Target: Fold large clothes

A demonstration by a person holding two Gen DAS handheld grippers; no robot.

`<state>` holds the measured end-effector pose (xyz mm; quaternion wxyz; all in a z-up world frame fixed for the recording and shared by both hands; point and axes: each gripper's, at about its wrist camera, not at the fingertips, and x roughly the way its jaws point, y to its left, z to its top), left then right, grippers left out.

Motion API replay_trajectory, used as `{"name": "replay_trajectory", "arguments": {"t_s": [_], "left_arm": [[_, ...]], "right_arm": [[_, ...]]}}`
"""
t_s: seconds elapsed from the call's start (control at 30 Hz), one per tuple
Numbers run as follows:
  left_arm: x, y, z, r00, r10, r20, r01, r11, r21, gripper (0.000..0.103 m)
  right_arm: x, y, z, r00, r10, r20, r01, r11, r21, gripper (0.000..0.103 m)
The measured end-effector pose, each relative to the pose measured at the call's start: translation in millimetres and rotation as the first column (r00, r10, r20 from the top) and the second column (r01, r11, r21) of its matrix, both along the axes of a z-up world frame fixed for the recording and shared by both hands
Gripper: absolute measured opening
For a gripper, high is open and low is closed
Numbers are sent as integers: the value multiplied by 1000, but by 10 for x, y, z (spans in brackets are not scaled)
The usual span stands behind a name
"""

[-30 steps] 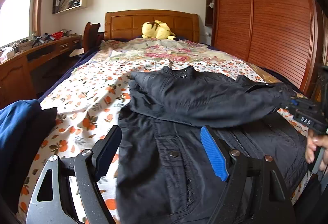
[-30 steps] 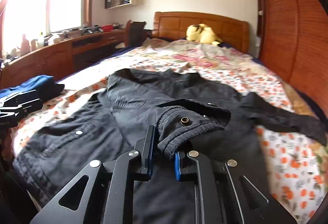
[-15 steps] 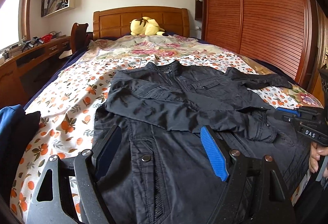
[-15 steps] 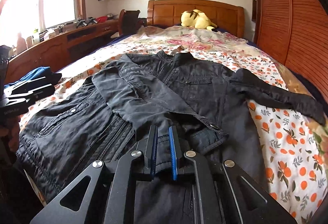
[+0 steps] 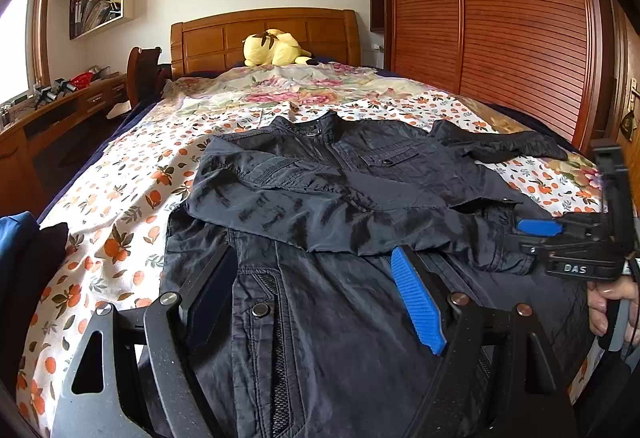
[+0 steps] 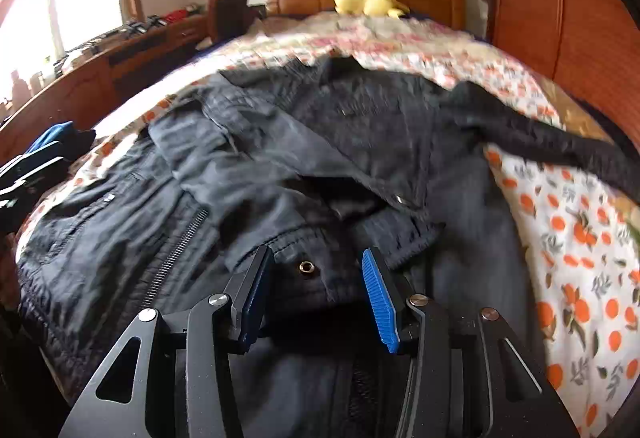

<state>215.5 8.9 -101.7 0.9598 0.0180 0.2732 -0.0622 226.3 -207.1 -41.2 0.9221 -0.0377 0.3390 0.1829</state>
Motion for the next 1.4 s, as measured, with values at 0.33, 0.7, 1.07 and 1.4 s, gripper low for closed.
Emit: {"name": "replay_trajectory", "arguments": {"t_s": [0.33, 0.7, 1.07, 1.4], "left_arm": [[-15, -52, 25, 1000, -11, 10, 11, 1000, 3, 80], [-2, -163, 81, 999, -40, 21, 41, 999, -28, 80], [90, -285, 32, 998, -58, 3, 58, 998, -17, 80], [216, -291, -13, 998, -47, -30, 46, 999, -20, 80]], "right_arm": [[65, 31, 46, 999, -41, -6, 41, 998, -58, 48], [-128, -559, 519, 983, -108, 151, 110, 994, -4, 68], [504, -1640, 463, 948, -297, 110, 305, 951, -56, 74], [1474, -2517, 622, 867, -489, 93, 497, 862, -103, 74]]}}
